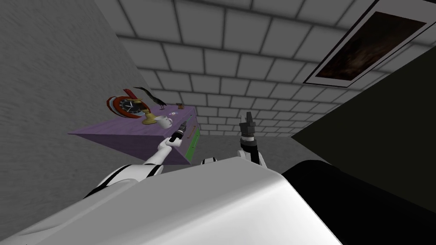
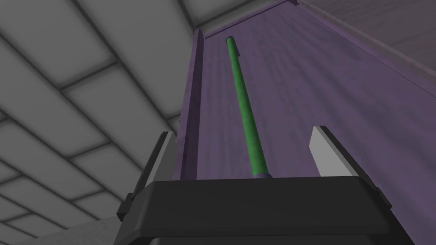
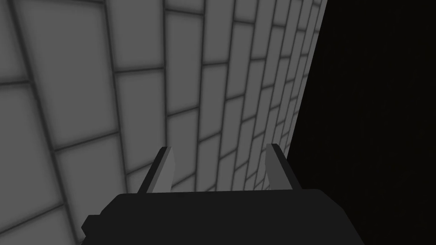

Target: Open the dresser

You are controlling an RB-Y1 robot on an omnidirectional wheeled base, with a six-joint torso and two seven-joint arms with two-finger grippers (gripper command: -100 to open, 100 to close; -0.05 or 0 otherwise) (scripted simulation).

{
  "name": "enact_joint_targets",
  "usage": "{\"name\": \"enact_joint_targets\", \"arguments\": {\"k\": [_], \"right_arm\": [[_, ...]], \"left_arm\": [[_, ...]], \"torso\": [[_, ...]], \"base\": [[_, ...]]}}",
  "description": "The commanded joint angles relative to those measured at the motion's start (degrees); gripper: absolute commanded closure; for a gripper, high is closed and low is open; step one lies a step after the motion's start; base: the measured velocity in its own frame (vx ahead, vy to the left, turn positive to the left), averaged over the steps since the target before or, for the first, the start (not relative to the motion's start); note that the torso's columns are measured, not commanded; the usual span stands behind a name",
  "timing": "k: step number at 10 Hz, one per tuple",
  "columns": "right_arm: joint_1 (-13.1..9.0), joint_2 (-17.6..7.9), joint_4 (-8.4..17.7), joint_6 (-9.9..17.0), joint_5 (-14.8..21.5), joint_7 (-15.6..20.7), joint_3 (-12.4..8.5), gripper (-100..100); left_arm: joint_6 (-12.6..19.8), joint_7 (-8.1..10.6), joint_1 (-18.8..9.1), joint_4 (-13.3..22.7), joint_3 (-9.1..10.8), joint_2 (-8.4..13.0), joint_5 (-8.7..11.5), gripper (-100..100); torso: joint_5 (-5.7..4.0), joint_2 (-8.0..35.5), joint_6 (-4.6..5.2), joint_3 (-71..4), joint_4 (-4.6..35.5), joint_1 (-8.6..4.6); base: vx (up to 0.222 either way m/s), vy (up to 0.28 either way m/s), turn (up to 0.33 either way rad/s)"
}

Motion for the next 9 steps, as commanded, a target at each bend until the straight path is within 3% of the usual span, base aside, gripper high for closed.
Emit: {"name": "enact_joint_targets", "arguments": {"k": [1,3,4,5,6,7,9], "right_arm": [[-0.01,0.0,0.0,0.0,0.0,0.0,0.0,0],[0.0,0.0,0.0,0.0,0.0,0.0,0.0,0],[0.0,0.0,0.0,0.0,0.0,0.0,0.0,0],[0.0,0.0,0.0,0.0,0.0,0.0,0.0,0],[0.01,-0.01,0.0,0.0,0.0,0.0,-0.01,0],[0.01,0.0,0.0,0.0,0.0,0.0,-0.01,0],[0.01,0.0,0.0,0.0,0.0,0.0,0.0,0]], "left_arm": [[-2.05,1.15,-4.58,4.79,0.47,0.7,0.13,-100],[-2.05,1.15,-5.05,7.71,0.47,0.7,0.13,-100],[-2.05,1.25,-4.74,6.69,0.39,0.82,0.14,-100],[-0.08,0.09,-1.9,4.06,-0.07,0.12,0.01,100],[-0.08,0.09,-0.35,1.24,-0.07,0.12,0.01,100],[1.88,-0.97,2.0,-0.16,-0.6,-0.46,-0.11,100],[1.88,-0.97,4.31,-2.25,-0.6,-0.46,-0.11,100]], "torso": [[-0.02,0.1,0.04,0.04,0.04,-0.04],[-0.01,0.1,0.0,0.07,0.03,-0.04],[0.0,0.01,0.0,0.01,0.0,-0.01],[-0.01,-0.02,0.02,-0.02,0.0,-0.02],[0.02,-0.14,-0.01,-0.08,-0.04,0.07],[-0.11,-0.12,0.04,-0.05,0.21,0.04],[0.1,-0.61,-0.06,-0.36,-0.27,0.28]], "base": [[-0.068,-0.013,-0.041],[-0.033,-0.01,0.006],[-0.007,-0.003,0.002],[0.06,0.027,0.05],[0.077,0.034,0.054],[0.102,0.015,0.058],[0.071,0.004,0.015]]}}
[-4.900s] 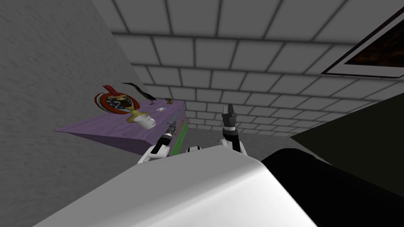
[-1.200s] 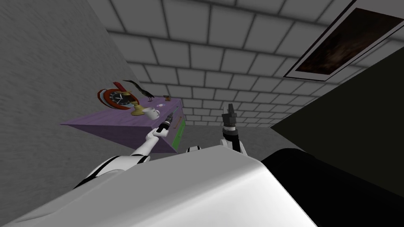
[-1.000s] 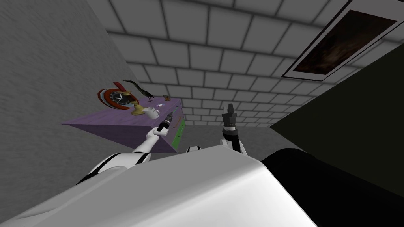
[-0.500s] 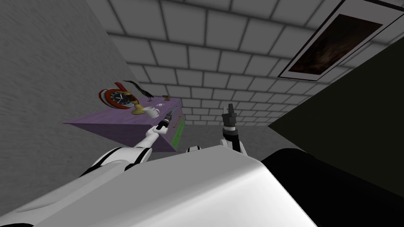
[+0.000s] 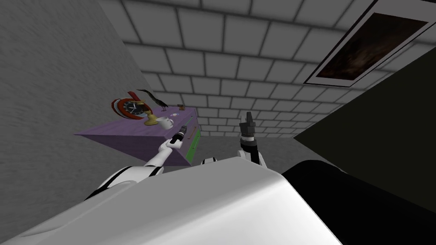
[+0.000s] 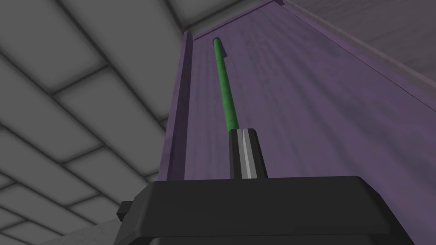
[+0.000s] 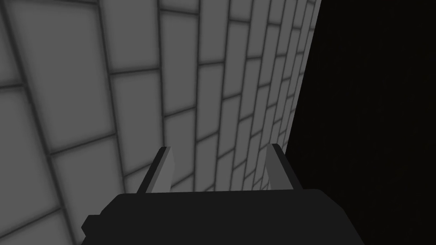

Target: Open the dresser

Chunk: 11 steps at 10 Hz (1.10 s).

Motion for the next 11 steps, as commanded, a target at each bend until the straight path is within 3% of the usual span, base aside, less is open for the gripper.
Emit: {"name": "enact_joint_targets", "arguments": {"k": [1,3,4,7,8,9,11], "right_arm": [[0.0,0.0,0.0,0.0,0.0,0.0,0.0,0],[-0.01,0.0,0.0,0.0,0.0,0.0,0.0,0],[-0.01,0.0,0.0,0.0,0.0,0.0,0.0,0],[0.0,0.0,0.0,0.0,0.0,0.0,0.0,0],[0.0,0.0,0.0,0.0,0.0,0.0,0.0,0],[0.0,0.0,0.0,0.0,0.0,0.0,0.0,0],[0.0,0.0,0.0,0.0,0.0,0.0,0.0,0]], "left_arm": [[1.01,-0.13,2.9,-3.89,0.04,0.27,0.02,100],[1.01,-0.13,2.9,-6.1,0.04,0.27,0.02,100],[2.98,-1.19,5.79,-8.31,-0.49,-0.31,-0.1,100],[2.98,-1.19,7.6,-12.82,-0.49,-0.31,-0.1,100],[4.95,-2.25,10.2,-14.53,-1.02,-0.89,-0.22,100],[4.95,-2.25,12.07,-16.78,-1.02,-0.89,-0.22,100],[4.95,-2.25,12.3,-19.54,-1.02,-0.89,-0.22,100]], "torso": [[0.11,0.0,-0.01,-0.02,-0.18,0.11],[0.03,0.24,0.05,0.13,0.04,-0.01],[-0.06,0.33,0.1,0.2,0.2,-0.14],[-0.12,0.65,0.08,0.37,0.28,-0.33],[-0.15,0.88,0.09,0.52,0.36,-0.4],[-0.13,0.76,0.05,0.47,0.33,-0.34],[-0.12,0.76,0.09,0.44,0.32,-0.34]], "base": [[0.005,0.002,0.0],[-0.012,0.002,0.006],[0.064,0.021,0.056],[0.056,0.014,0.013],[0.067,0.015,0.058],[0.071,0.018,0.046],[0.015,0.004,0.001]]}}
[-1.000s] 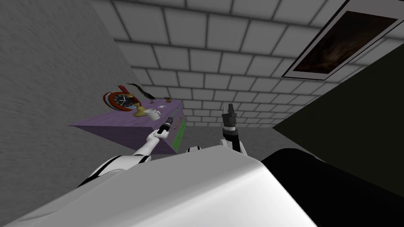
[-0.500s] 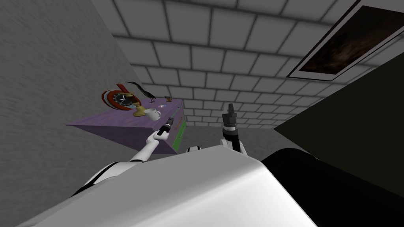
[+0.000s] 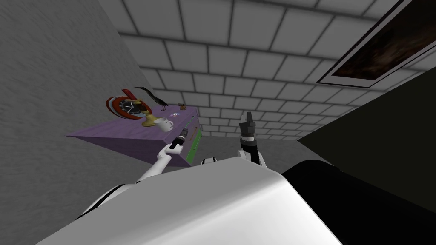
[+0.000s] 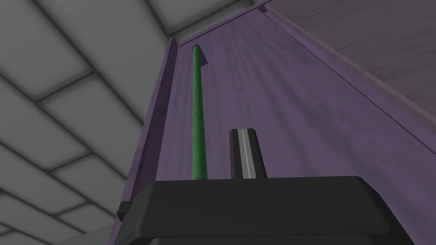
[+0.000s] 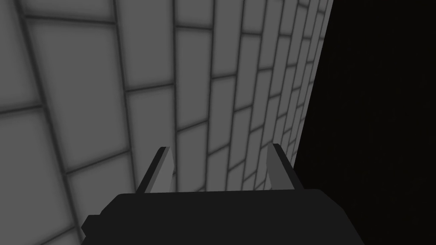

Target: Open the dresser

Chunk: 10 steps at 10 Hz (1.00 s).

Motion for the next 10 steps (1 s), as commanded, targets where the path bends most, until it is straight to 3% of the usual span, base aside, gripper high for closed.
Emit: {"name": "enact_joint_targets", "arguments": {"k": [1,3,4,5,6,8,9,10], "right_arm": [[0.0,0.0,0.0,0.0,0.0,0.0,0.0,0],[0.01,0.0,0.0,0.0,0.0,0.0,0.0,0],[0.0,0.0,0.0,0.0,0.0,0.0,0.0,0],[0.0,0.0,0.0,0.0,0.0,0.0,0.0,0],[0.01,0.0,0.0,0.0,0.0,0.0,0.0,0],[0.0,0.0,0.0,0.0,0.0,0.0,0.0,0],[0.0,0.0,0.0,0.0,0.0,0.0,0.0,0],[0.01,0.0,0.0,0.0,0.0,0.0,0.0,0]], "left_arm": [[2.28,-1.04,3.48,-4.85,-0.58,-0.57,-0.12,100],[2.28,-1.04,5.08,-9.3,-0.58,-0.57,-0.12,100],[2.28,-1.04,5.08,-9.34,-0.58,-0.57,-0.12,100],[4.25,-2.11,8.18,-12.09,-1.11,-1.15,-0.24,100],[4.25,-2.11,9.78,-14.24,-1.11,-1.15,-0.24,100],[4.25,-2.11,9.78,-16.06,-1.11,-1.15,-0.24,100],[6.22,-3.17,12.43,-17.98,-1.64,-1.73,-0.36,100],[6.22,-3.17,14.16,-19.91,-1.64,-1.73,-0.36,100]], "torso": [[-0.01,0.05,0.0,0.04,0.02,-0.03],[0.01,-0.18,-0.02,-0.11,-0.06,0.05],[0.01,-0.06,0.01,-0.04,-0.02,0.02],[0.0,0.05,-0.01,0.03,0.01,0.0],[0.01,-0.09,-0.04,-0.03,-0.03,0.03],[0.0,-0.07,0.0,-0.04,-0.02,0.0],[-0.01,0.04,0.0,0.03,0.01,-0.03],[0.0,-0.1,-0.04,-0.04,-0.03,0.0]], "base": [[0.064,0.009,0.063],[0.055,0.012,0.023],[0.009,0.008,-0.011],[0.059,0.016,0.06],[0.074,0.016,0.045],[0.028,0.007,-0.002],[0.064,0.003,0.059],[0.08,0.008,0.047]]}}
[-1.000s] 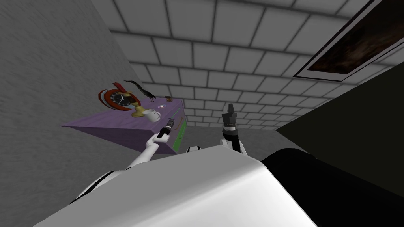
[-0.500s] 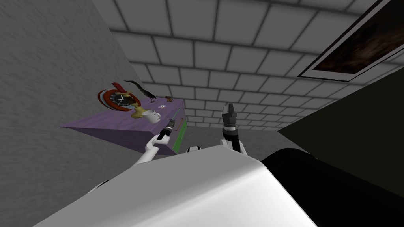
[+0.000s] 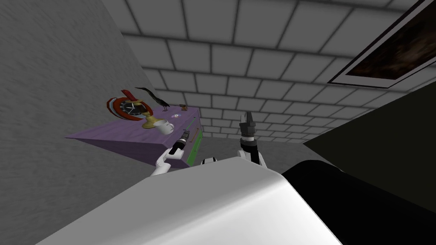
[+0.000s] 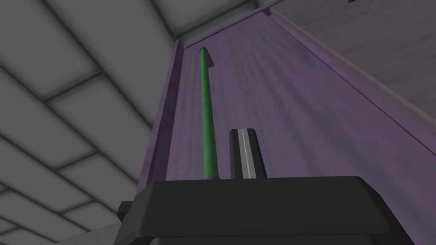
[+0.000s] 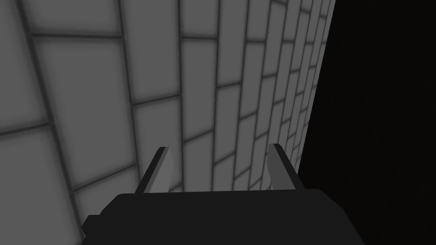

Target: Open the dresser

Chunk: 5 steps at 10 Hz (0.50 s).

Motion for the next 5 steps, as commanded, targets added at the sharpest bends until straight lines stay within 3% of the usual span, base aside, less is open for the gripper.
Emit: {"name": "enact_joint_targets", "arguments": {"k": [1,2,3,4,5], "right_arm": [[0.0,0.0,0.0,0.0,0.0,0.0,0.0,0],[-0.01,0.0,0.0,0.0,0.0,0.0,0.0,0],[-0.01,0.0,0.0,0.0,0.0,0.0,0.0,0],[0.0,0.0,0.0,0.0,0.0,0.0,0.0,0],[0.0,0.0,0.0,0.0,0.0,0.0,0.0,0]], "left_arm": [[1.03,-0.38,3.19,-4.93,-0.31,0.04,0.06,100],[1.03,-0.38,3.19,-5.74,-0.31,0.04,0.06,100],[3.0,-1.44,5.89,-7.65,-0.84,-0.54,-0.07,100],[3.0,-1.44,7.49,-9.33,-0.84,-0.54,-0.07,100],[3.0,-1.44,7.89,-11.3,-0.84,-0.54,-0.07,100]], "torso": [[0.01,-0.05,0.02,-0.05,-0.02,0.03],[0.01,0.07,0.04,0.02,0.01,0.03],[0.0,0.17,0.03,0.09,0.05,0.01],[0.01,0.01,0.0,0.01,0.0,0.02],[0.01,-0.07,0.02,-0.06,-0.03,0.05]], "base": [[0.036,0.011,0.003],[0.004,0.008,-0.01],[0.058,0.009,0.056],[0.079,0.019,0.044],[0.04,0.015,0.004]]}}
